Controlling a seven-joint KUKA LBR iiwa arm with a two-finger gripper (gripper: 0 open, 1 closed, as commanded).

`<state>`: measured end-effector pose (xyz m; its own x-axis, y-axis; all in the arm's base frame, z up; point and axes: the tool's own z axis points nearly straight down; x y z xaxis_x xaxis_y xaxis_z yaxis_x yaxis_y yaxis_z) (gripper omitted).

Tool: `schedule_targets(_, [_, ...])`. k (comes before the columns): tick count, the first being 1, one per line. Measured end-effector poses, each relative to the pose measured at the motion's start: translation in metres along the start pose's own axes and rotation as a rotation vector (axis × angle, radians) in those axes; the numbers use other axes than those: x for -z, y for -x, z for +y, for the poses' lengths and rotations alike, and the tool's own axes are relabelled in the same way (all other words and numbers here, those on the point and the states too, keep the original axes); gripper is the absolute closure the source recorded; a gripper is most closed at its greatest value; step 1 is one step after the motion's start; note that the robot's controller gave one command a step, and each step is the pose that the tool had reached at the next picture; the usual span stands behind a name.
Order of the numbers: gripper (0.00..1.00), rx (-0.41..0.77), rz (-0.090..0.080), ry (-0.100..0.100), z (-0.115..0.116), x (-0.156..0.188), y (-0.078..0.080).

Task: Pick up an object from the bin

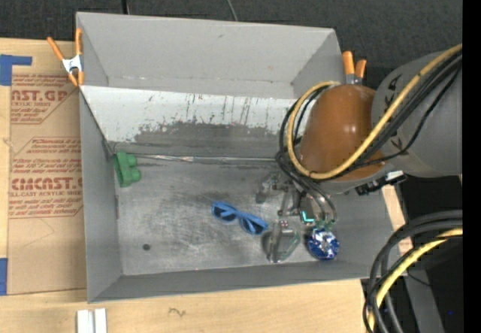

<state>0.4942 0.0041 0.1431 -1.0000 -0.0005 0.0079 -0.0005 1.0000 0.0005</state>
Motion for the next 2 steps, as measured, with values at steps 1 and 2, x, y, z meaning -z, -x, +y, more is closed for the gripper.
schedule_targets(1, [0.0, -0.251, -0.004, 0.001, 0.0205, -0.064, 0.0161])
schedule_targets(2, [1.0, -0.251, -0.007, 0.001, 0.0201, -0.0625, 0.0173])
